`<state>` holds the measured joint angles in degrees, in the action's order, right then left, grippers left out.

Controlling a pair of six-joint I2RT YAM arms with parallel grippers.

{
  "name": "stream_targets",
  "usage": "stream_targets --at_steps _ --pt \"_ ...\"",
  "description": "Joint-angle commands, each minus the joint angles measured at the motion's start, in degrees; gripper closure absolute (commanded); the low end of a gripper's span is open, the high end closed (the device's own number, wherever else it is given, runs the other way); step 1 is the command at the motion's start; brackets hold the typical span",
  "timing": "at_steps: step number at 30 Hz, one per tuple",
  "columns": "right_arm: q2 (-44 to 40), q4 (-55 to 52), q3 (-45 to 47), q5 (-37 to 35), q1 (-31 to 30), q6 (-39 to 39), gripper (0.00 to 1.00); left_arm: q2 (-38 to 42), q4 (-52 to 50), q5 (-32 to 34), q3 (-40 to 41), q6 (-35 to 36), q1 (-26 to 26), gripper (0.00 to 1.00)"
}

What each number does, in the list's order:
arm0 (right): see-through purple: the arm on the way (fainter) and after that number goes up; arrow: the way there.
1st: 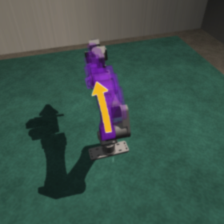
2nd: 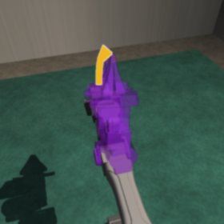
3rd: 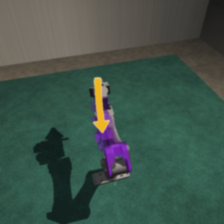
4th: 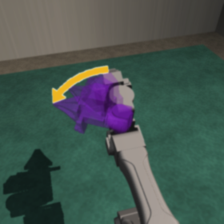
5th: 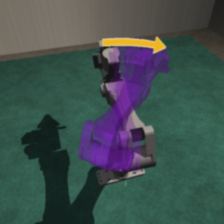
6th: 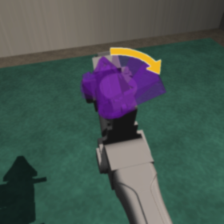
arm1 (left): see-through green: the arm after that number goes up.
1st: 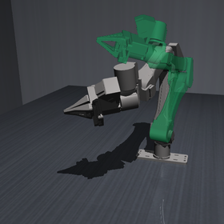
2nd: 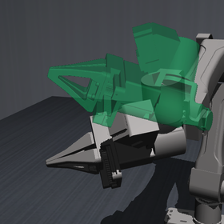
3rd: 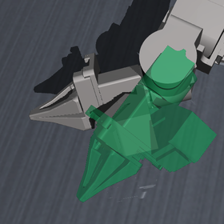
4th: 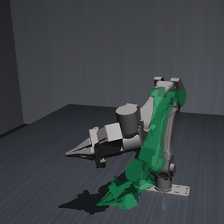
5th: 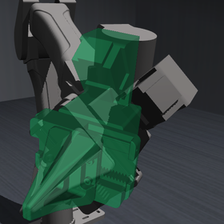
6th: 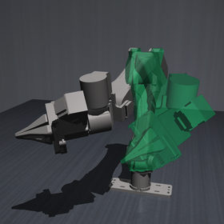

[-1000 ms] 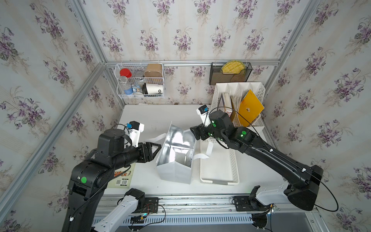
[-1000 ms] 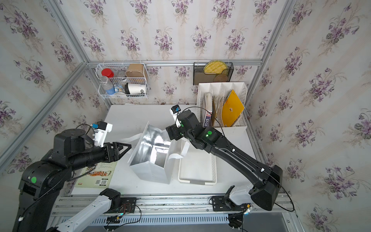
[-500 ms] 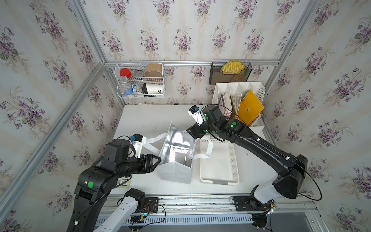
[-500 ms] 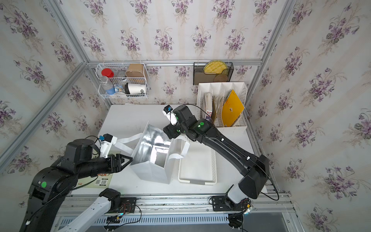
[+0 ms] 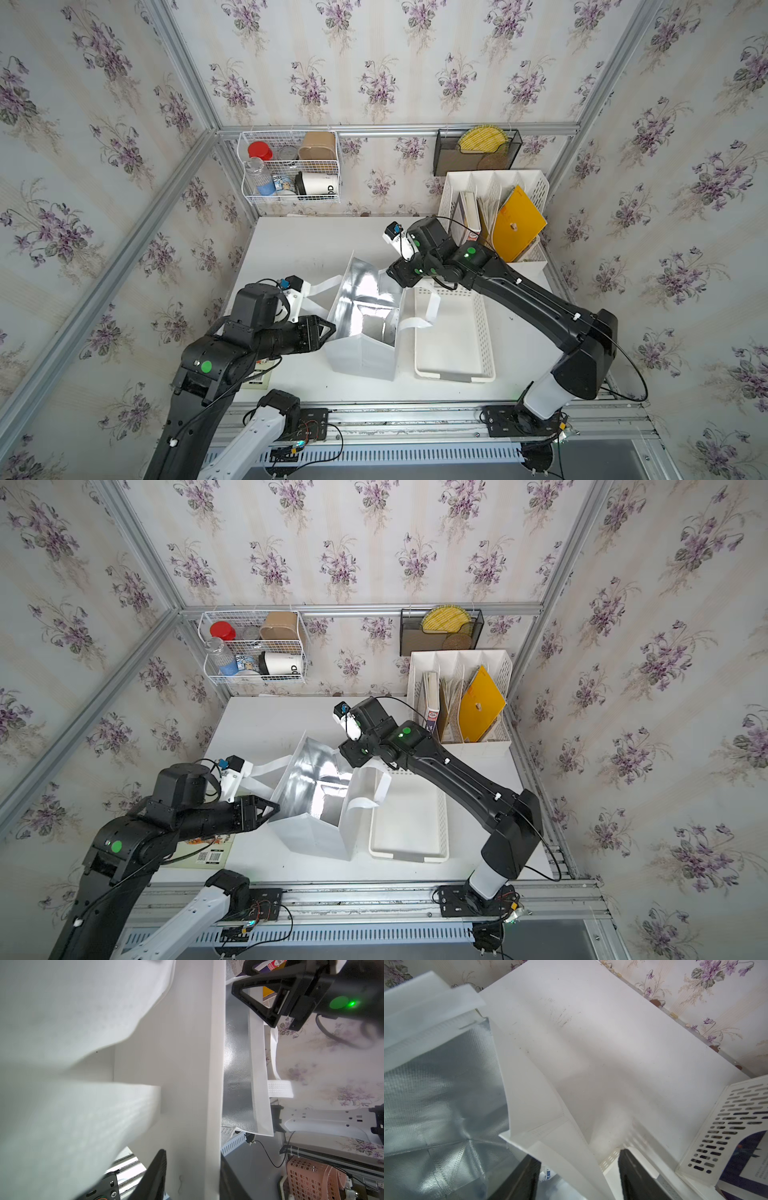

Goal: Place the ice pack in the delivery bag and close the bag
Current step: Adjust the delivery bag at the center of the board.

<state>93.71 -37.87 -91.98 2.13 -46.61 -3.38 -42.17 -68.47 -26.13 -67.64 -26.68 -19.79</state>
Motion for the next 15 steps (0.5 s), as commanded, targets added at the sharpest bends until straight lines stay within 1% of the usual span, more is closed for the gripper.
stream_targets --at_steps 1,3,6,10,13,15 --pt "-0.44 -0.48 -0.37 -0.61 -0.14 0.11 0.51 -0.72 2.15 2.25 -0.53 -0.04 0.06 0.79" --pt "-0.36 -0.54 -0.39 -1.06 -0.21 0.29 0.59 -1.28 2.07 3.18 -1.03 -0.15 0.02 0.88" --pt "-0.15 -0.88 -0.32 -1.93 -0.22 0.22 0.64 -2.0 1.49 4.85 -1.68 -0.2 0.02 1.0" --pt "-0.23 -0.97 -0.6 -2.05 -0.24 0.34 0.75 -2.12 1.4 6.13 -1.15 -0.23 0.02 1.0" --pt "-0.47 -1.35 -1.49 -2.02 -0.22 1.28 0.89 -2.72 0.98 8.71 -1.88 0.22 0.02 1.0" --pt "-0.9 -1.55 -2.3 -2.34 -0.36 2.7 0.99 -3.92 0.41 11.97 -3.48 0.72 0.02 1.0"
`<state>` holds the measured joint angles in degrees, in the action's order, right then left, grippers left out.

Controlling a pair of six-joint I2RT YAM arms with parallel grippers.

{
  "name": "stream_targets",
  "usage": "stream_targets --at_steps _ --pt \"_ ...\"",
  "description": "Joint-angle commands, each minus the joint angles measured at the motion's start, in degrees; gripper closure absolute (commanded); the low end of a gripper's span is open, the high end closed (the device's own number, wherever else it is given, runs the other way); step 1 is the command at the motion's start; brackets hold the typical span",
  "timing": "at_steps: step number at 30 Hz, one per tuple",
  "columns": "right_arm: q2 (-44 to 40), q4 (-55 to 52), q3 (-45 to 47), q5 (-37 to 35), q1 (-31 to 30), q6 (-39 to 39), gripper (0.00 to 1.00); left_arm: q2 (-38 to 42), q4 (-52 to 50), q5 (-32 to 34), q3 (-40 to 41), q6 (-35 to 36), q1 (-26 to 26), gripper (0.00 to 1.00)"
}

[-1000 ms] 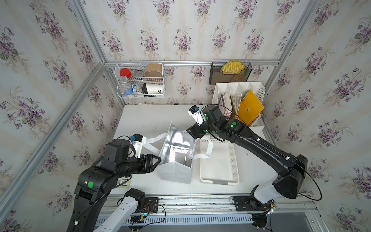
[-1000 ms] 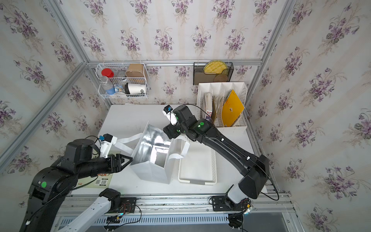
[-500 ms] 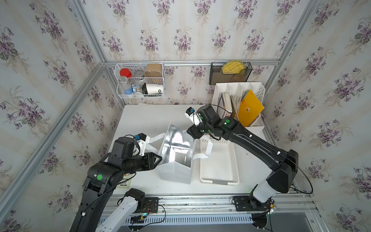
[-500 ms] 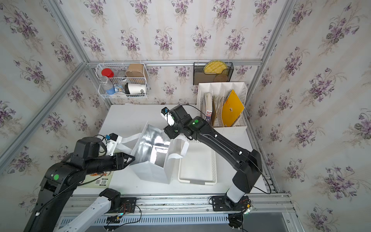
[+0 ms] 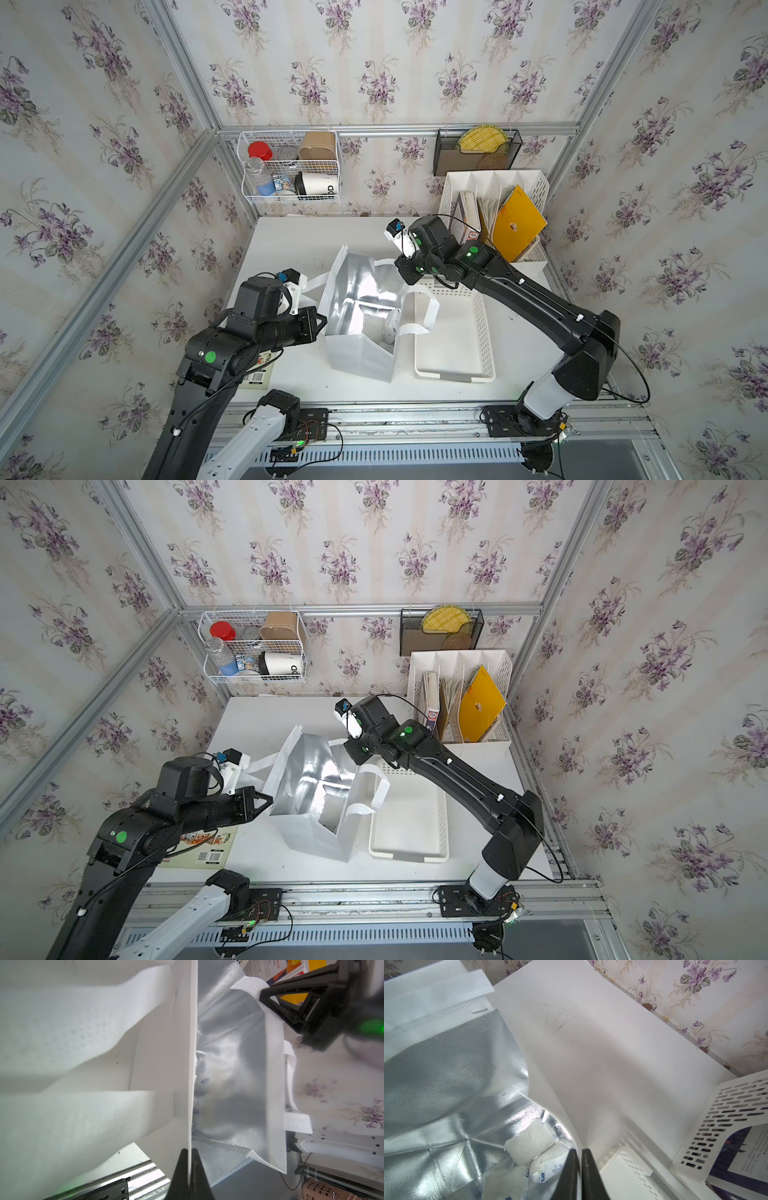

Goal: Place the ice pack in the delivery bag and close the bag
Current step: Adjust the delivery bag at the center of the board.

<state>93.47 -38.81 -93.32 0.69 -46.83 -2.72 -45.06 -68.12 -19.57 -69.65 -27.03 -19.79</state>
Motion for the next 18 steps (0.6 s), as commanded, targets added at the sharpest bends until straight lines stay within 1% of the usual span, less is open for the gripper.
stream_targets --at_steps 1,6,9,11,18 --pt "-1.04 -0.63 -1.3 -1.91 -0.25 3.04 1.0 -1.78 -0.3 7.21 -2.63 1.27 0.02 1.0" --pt "-5.56 -0.37 -0.57 -4.82 -1.1 11.7 1.0 -6.96 -0.38 14.81 -8.53 4.09 0.1 1.0" --pt "-7.87 -1.14 0.78 -10.57 -4.87 16.03 1.0 -10.51 -0.83 18.21 -11.66 5.68 0.24 1.0" --pt "-9.24 -1.44 1.91 -13.14 -6.99 19.16 1.0 -12.4 -0.04 18.42 -12.96 6.8 0.33 1.0" --pt "-14.84 2.33 8.69 -17.23 -13.86 31.2 1.0 -16.84 2.86 17.66 -16.69 10.08 1.1 1.0"
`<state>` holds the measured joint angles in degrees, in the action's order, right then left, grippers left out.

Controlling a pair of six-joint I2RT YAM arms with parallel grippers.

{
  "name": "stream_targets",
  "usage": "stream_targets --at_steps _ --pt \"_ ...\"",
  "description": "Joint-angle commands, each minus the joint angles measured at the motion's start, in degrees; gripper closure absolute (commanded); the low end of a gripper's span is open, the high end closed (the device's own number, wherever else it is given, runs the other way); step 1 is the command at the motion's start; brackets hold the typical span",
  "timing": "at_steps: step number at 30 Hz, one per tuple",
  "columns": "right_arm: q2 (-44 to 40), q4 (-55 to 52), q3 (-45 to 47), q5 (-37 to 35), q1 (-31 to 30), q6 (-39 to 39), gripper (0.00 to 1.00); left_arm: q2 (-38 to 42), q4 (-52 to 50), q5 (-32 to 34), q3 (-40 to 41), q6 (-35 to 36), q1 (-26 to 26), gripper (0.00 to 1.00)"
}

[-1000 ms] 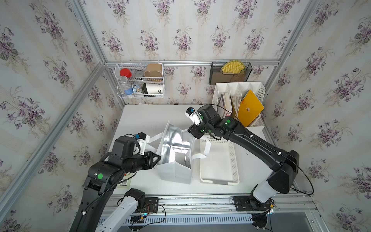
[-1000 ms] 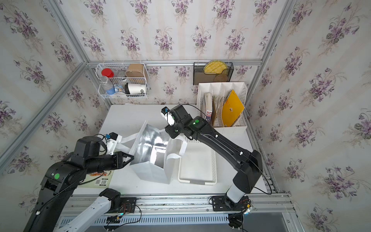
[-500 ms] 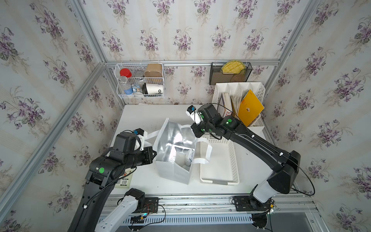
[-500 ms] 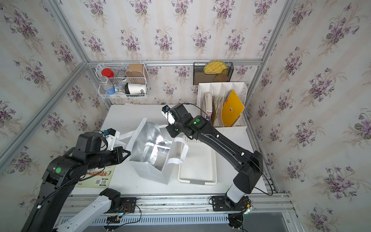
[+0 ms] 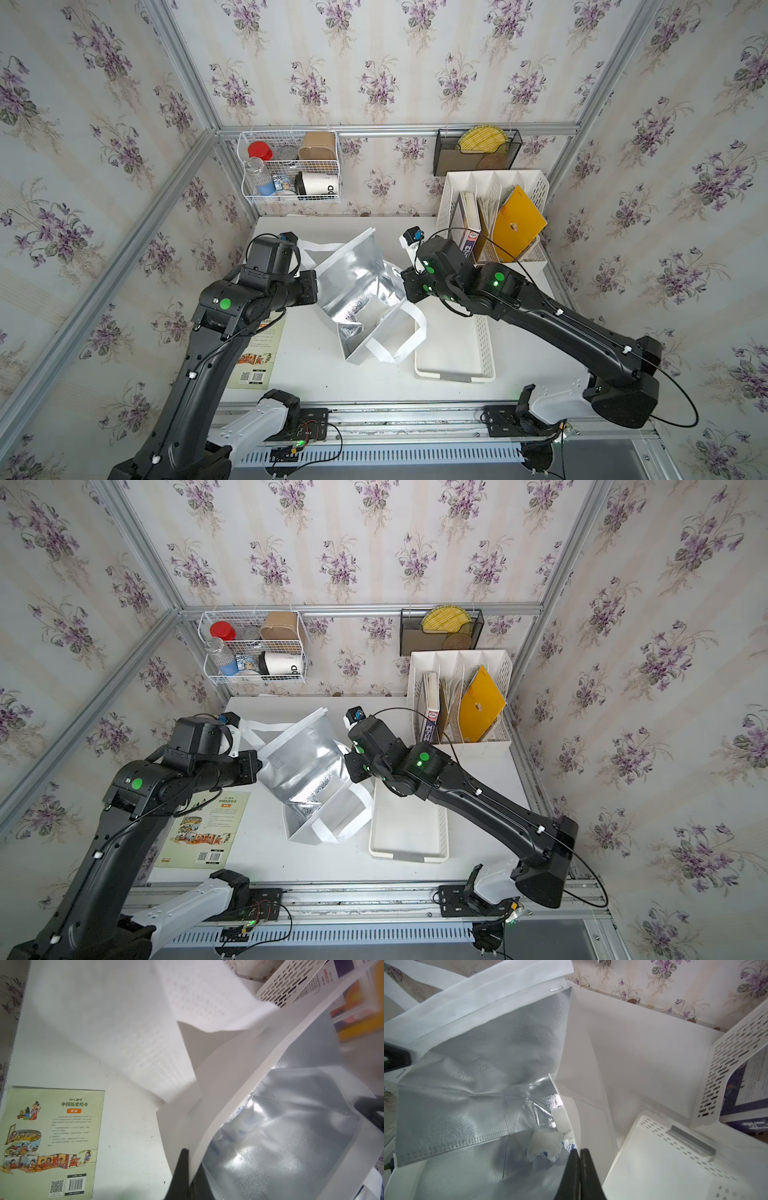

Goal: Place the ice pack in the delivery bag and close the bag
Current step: Adjust the delivery bag at the center of the board.

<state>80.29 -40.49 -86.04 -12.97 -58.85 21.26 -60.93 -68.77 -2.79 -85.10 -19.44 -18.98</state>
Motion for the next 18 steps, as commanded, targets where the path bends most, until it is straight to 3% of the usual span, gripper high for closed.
stream_targets --at_steps 1,8,13,16,18 --pt "-2.49 5.27 2.83 -3.85 -2.62 9.03 1.0 -1.64 3.55 0.08 -1.77 2.96 0.34 1.0" --pt "-6.15 13.15 12.33 -5.79 -4.25 17.93 1.0 -3.26 7.29 -10.83 2.91 3.8 0.39 1.0" --pt "-5.14 13.34 13.39 -7.59 -4.24 18.77 0.99 -3.36 7.08 -10.43 5.83 4.6 0.44 1.0" --pt "-3.88 12.84 12.5 -8.18 -4.12 17.75 0.86 -3.54 5.89 -7.98 4.66 5.11 0.44 0.97" --pt "-3.04 11.61 10.84 -9.34 -3.93 16.02 0.66 -3.59 3.71 -5.17 1.82 5.25 0.44 0.86"
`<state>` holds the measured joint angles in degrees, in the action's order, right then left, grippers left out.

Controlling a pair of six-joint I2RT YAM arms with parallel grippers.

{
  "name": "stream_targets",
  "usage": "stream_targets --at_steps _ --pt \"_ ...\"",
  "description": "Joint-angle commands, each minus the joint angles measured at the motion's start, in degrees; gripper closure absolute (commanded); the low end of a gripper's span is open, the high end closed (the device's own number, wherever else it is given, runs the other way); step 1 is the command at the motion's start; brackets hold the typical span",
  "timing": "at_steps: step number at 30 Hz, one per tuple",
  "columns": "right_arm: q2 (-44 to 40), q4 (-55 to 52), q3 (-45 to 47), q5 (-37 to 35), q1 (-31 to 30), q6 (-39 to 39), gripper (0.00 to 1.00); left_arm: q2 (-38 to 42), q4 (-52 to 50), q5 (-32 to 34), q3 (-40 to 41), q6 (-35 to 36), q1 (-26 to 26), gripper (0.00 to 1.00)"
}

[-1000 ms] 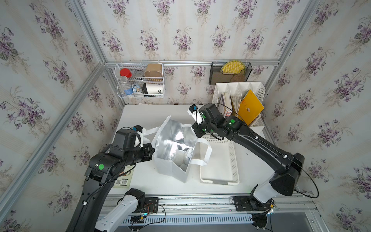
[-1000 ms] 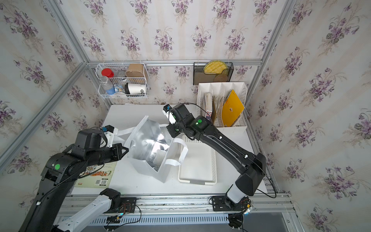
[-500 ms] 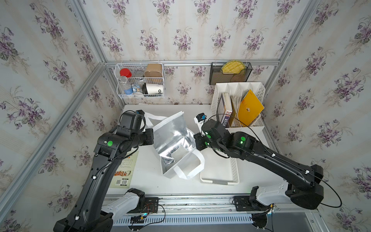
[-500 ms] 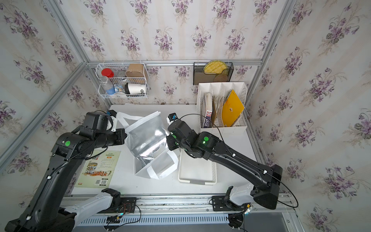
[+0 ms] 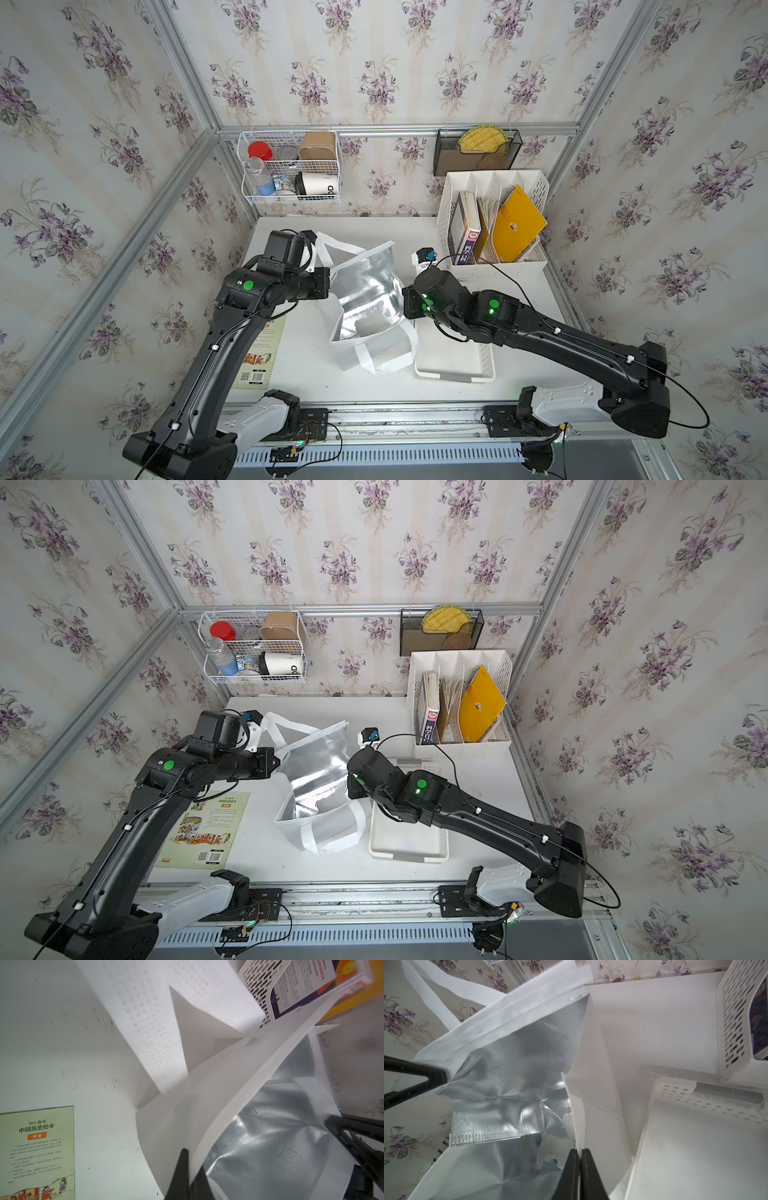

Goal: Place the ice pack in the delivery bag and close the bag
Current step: Adjust the delivery bag at the center of the board.

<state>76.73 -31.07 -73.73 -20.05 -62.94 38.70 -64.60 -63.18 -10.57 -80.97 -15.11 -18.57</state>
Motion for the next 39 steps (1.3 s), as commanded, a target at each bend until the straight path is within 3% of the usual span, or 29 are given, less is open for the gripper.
stream_targets --at_steps 1,4,8,13,23,27,30,32,36,39 --pt "0.73 1.65 -2.42 -2.92 0.33 -2.53 0.6 0.27 -2.85 3.44 -3.74 1.0 0.02 0.8" --pt "1.05 -0.17 -5.53 -4.05 1.04 -6.84 0.44 1.84 -5.43 6.33 -7.62 0.86 0.02 0.56" --pt "1.24 -1.16 -8.7 -4.37 1.92 -14.65 0.29 5.19 -9.14 7.59 -9.26 -1.03 0.0 0.41" --pt "4.23 -3.87 -12.92 -2.7 4.57 -20.63 0.23 11.56 -9.18 2.53 -3.11 -5.22 -0.07 0.39" --pt "12.58 -8.05 -16.61 3.7 5.25 -25.12 0.24 19.33 -3.1 -2.12 12.54 -12.35 -0.07 0.39" --pt "14.16 -8.09 -16.15 5.63 5.26 -24.63 0.28 18.58 -0.92 -2.81 12.26 -13.3 -0.07 0.41" --pt "15.07 -8.99 -15.92 2.0 5.17 -23.45 0.33 18.16 0.64 -0.85 12.3 -13.94 -0.07 0.41" --pt "15.41 -9.48 -15.66 0.87 5.2 -22.85 0.41 17.9 1.29 0.64 12.62 -14.65 -0.07 0.41" --pt "15.44 -9.78 -15.65 3.62 5.11 -21.82 0.68 16.17 2.73 2.21 13.45 -14.76 -0.07 0.41" --pt "14.04 -7.37 -14.55 7.97 5.11 -20.0 0.85 13.91 1.33 9.31 12.75 -13.75 -0.07 0.42"
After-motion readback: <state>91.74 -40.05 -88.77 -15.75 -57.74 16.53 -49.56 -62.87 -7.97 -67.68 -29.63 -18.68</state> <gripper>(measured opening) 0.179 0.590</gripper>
